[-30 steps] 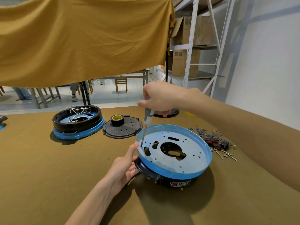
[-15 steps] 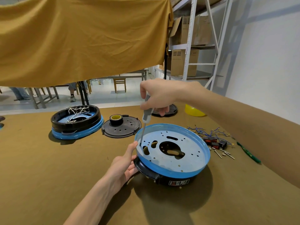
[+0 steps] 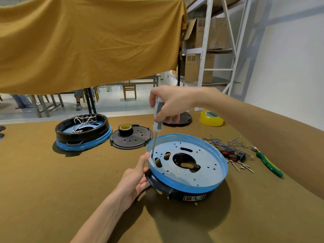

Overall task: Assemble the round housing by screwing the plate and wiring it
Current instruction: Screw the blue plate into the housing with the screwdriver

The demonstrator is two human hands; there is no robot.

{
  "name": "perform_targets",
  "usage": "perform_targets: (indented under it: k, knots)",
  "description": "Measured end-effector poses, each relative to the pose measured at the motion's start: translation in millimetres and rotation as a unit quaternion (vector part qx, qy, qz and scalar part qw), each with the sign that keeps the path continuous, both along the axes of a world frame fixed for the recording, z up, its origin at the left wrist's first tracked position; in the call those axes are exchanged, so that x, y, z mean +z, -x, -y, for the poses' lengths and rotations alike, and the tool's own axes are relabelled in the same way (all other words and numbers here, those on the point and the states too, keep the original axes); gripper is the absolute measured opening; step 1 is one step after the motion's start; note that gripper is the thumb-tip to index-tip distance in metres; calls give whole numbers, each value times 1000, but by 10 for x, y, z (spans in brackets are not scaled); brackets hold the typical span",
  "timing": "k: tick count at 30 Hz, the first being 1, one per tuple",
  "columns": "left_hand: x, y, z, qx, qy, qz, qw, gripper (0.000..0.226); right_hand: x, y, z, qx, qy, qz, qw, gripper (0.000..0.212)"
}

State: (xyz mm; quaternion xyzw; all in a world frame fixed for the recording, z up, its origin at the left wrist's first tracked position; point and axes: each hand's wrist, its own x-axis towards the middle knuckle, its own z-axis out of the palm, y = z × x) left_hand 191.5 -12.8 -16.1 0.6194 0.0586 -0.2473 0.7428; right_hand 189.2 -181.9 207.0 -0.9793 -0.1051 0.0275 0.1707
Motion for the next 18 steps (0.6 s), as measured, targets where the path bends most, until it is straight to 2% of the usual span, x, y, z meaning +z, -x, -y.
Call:
perform_targets:
  k: [5,15,18]
  knots:
    - [9,45,63,23,25,15,999,89,-17,-8,5,-19,18,59,998,29]
    - [66,34,34,40,90,-26,995,88,19,19,67,-18,6,38,999,28]
    - [51,44,43,53,90,-28,994,87,54,42,76,0,-8,7,1000,36]
